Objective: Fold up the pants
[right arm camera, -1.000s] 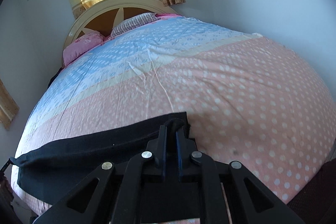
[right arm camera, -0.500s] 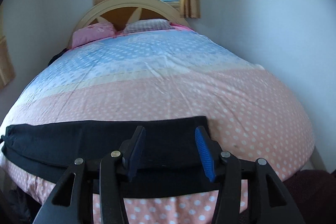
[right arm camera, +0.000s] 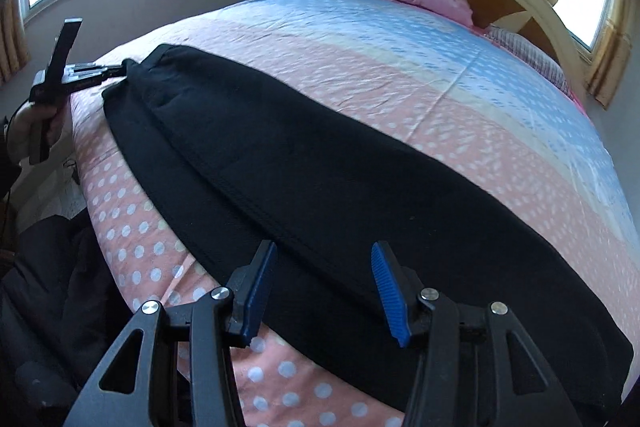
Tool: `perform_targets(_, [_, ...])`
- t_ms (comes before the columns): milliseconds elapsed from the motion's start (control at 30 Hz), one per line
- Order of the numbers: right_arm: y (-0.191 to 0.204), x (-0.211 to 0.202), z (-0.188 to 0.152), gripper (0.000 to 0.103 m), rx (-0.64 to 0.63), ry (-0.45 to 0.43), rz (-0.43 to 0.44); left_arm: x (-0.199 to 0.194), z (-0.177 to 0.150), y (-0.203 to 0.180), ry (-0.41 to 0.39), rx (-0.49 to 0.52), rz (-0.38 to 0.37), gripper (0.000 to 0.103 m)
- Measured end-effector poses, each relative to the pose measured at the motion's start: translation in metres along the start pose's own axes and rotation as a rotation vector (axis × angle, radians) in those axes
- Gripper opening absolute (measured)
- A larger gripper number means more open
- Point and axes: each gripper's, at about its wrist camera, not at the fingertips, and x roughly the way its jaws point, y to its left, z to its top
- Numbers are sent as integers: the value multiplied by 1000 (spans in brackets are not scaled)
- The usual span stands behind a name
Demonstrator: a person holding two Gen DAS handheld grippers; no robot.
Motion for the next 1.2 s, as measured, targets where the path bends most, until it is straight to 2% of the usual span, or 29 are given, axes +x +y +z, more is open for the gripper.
perform_targets(100, [2, 17, 0, 51, -18, 33, -6, 1, 0, 1, -2, -14, -10, 7])
perform_targets(133, [0, 21, 0, 42, -19, 41, 2, 2, -1, 2, -2, -18, -13, 7])
perform_targets(167, [0, 22, 1, 23, -26, 42, -7, 2, -1, 2, -1, -22, -17, 7])
perform_targets(233, [-2, 16, 3, 3, -26, 33, -16, 3, -1, 5, 1, -36, -30, 7])
perform_targets(400, [0, -17, 11, 3, -27, -30, -2, -9, 5, 15, -21, -86, -95, 5])
perform_targets(500, [6, -26, 2, 3, -34, -21, 13, -18, 6, 19, -36, -89, -115, 5])
perform_targets(667, [18, -6, -20, 3, -56, 41, 14, -17, -8, 15, -6, -69, -122, 5])
perform_targets(833, [13, -10, -18, 3, -24, 24, 33, -16, -18, 16, 11, -77, -125, 5])
perform_targets(933, [16, -3, -23, 3, -39, 59, 41, -17, -20, 17, 9, -76, -126, 5])
perform_targets(1033, [18, -2, -24, 3, -56, 57, 33, -13, -24, 18, 23, -76, -114, 8])
perform_targets(1067, [17, -2, -22, 5, -48, 58, 38, -12, -26, 20, 26, -81, -100, 13])
perform_targets(1100, [16, -2, -21, 7, -40, 62, 49, -12, -26, 22, 26, -89, -109, 14])
perform_targets(1133, [17, -4, -21, 13, -45, 62, 58, -14, -26, 25, 31, -90, -115, 14])
perform_targets(1200, [18, -10, -22, 28, -79, 63, 51, -20, -26, 31, 27, -71, -72, 14])
